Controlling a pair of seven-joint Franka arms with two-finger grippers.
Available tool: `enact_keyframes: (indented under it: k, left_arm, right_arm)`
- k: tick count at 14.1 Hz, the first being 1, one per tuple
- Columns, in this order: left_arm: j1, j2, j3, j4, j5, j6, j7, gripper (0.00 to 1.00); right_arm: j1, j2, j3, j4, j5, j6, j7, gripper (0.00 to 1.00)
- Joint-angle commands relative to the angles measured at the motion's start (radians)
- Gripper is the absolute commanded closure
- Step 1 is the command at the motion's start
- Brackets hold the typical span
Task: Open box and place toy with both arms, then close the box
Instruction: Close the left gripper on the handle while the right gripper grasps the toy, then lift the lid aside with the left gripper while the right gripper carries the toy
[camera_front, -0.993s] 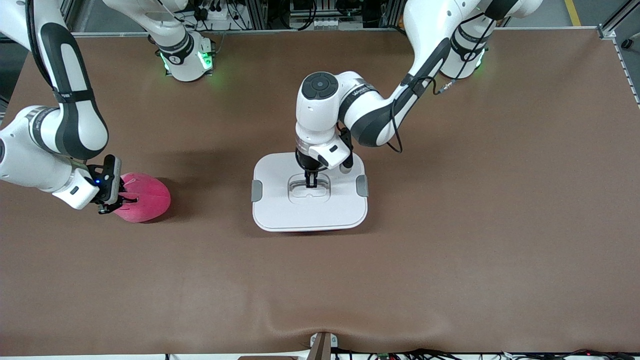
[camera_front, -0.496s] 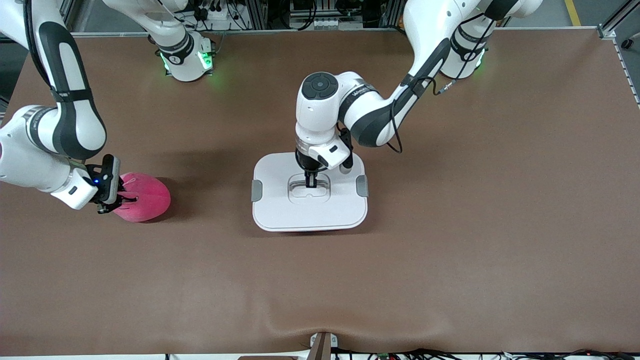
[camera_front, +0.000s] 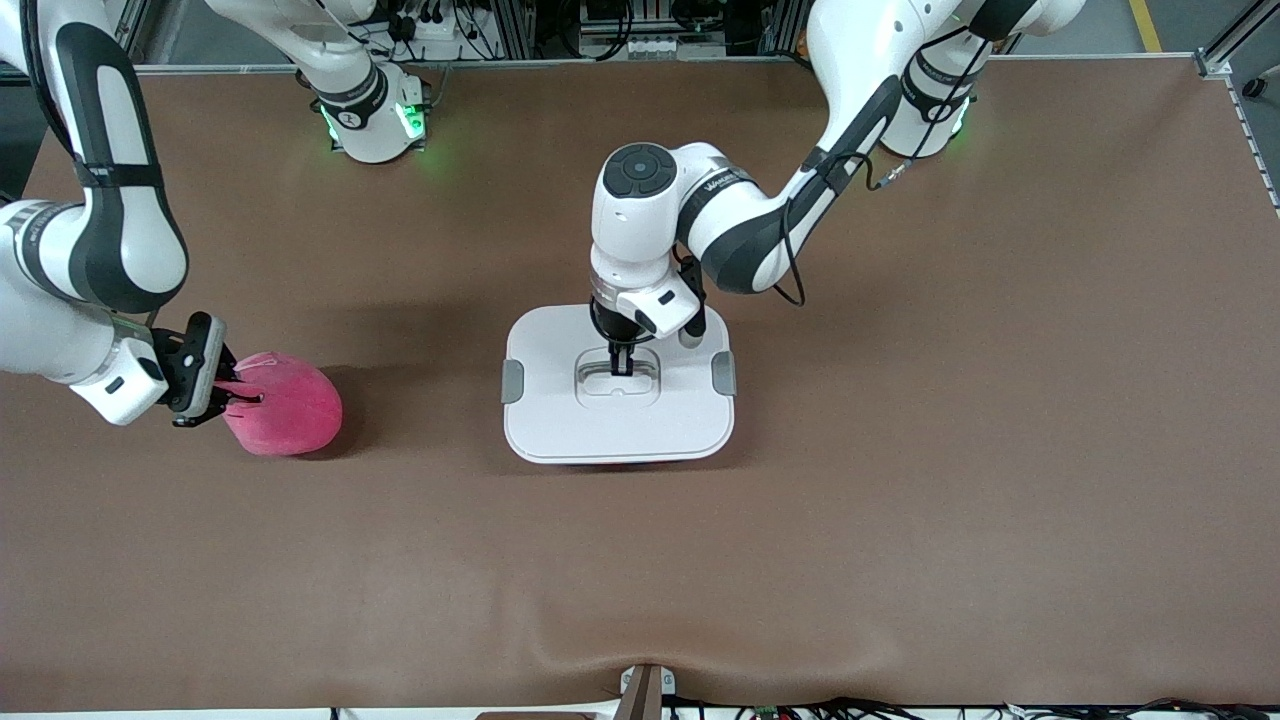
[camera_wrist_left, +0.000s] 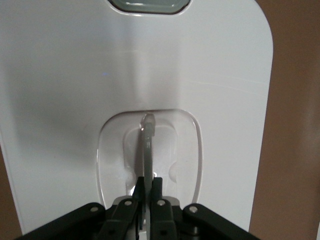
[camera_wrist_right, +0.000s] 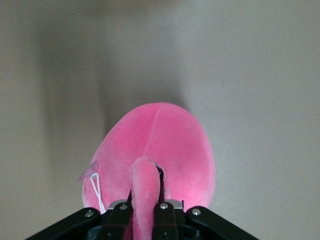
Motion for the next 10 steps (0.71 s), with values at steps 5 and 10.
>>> enact_keyframes:
  k: [5, 10]
  left_arm:
    - [-0.003, -0.049, 0.009, 0.015, 0.036, -0.046, -0.016, 1.00]
    - [0.055, -0.124, 0.003, 0.010, 0.025, -0.138, 0.114, 1.00]
  right_arm:
    - [-0.009, -0.057, 0.008, 0.022, 0.008, -0.172, 0.415, 1.00]
    - [0.029, -0.077, 0.016, 0.029, 0.011, -0.195, 0.668, 1.00]
